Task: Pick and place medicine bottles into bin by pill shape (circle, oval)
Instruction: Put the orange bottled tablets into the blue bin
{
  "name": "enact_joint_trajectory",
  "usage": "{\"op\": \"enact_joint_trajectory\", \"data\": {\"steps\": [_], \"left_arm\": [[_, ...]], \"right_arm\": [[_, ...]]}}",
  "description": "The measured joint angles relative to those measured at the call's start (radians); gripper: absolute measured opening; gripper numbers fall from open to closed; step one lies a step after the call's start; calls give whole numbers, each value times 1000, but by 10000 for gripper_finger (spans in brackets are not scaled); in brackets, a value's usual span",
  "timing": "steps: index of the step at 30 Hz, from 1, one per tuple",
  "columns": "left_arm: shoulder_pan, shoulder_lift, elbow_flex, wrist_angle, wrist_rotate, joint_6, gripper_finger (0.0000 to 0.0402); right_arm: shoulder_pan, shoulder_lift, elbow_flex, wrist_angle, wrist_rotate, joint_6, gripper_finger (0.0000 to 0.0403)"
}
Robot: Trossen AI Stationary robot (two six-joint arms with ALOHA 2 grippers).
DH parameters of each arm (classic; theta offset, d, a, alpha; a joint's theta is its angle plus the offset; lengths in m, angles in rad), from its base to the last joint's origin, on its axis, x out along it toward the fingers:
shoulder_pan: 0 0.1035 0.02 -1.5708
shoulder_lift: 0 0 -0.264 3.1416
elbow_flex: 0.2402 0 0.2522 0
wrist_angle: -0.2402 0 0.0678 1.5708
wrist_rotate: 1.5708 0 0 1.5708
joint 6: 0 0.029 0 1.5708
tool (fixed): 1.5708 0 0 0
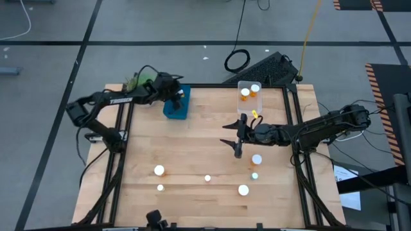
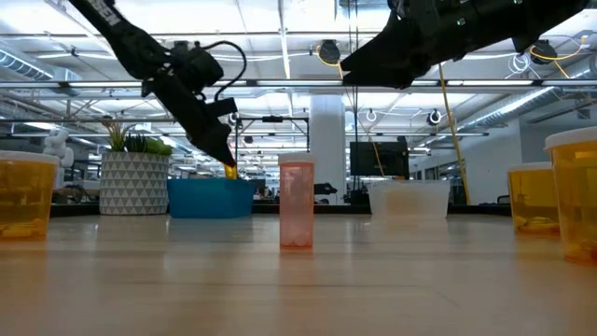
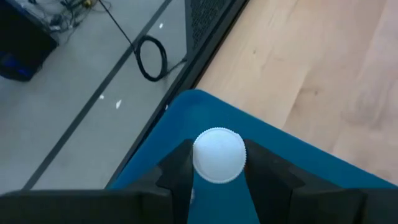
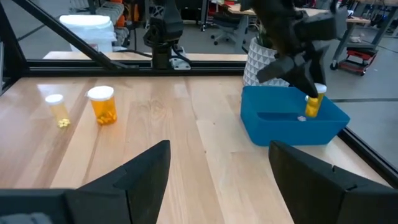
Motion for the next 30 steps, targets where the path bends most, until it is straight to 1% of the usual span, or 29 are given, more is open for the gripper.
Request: {"op": "enact_joint_trajectory", "data": {"steps": [4, 7, 11, 23, 30], "left_arm": [[7, 84, 48, -9, 5, 0, 134], [7, 132, 87, -61, 7, 3, 134], [7, 169, 119, -88, 7, 9, 134], [22, 188, 120, -88, -16, 26, 134], [32, 188, 119, -89, 5, 26, 134]], "right_arm": [[0, 0, 0, -22, 0, 2, 265], [0, 0, 0, -37, 0, 4, 265], [0, 0, 0, -50, -1, 22, 265], [2, 0, 0, -51, -2, 29, 265], [0, 0, 0, -51, -2, 27, 265]]}}
